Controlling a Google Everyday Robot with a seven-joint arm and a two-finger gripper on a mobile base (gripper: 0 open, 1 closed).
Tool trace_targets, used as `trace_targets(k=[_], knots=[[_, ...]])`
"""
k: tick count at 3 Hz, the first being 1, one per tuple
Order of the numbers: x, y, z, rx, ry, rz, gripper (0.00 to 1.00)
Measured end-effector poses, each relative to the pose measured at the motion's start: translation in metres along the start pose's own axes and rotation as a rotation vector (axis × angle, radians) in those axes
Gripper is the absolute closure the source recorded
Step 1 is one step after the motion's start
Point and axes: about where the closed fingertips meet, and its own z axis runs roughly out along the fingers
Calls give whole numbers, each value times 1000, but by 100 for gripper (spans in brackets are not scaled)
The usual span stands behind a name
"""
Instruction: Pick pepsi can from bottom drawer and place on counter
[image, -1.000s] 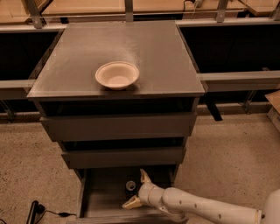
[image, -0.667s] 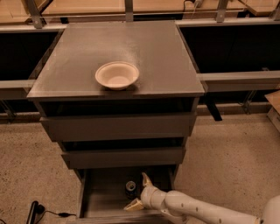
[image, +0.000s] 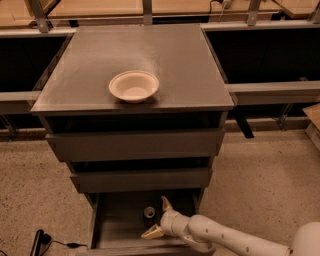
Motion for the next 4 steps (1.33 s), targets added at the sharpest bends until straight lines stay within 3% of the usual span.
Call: trace_targets(k=[4], knots=[[35,-19,61,-61,-2,123,0]])
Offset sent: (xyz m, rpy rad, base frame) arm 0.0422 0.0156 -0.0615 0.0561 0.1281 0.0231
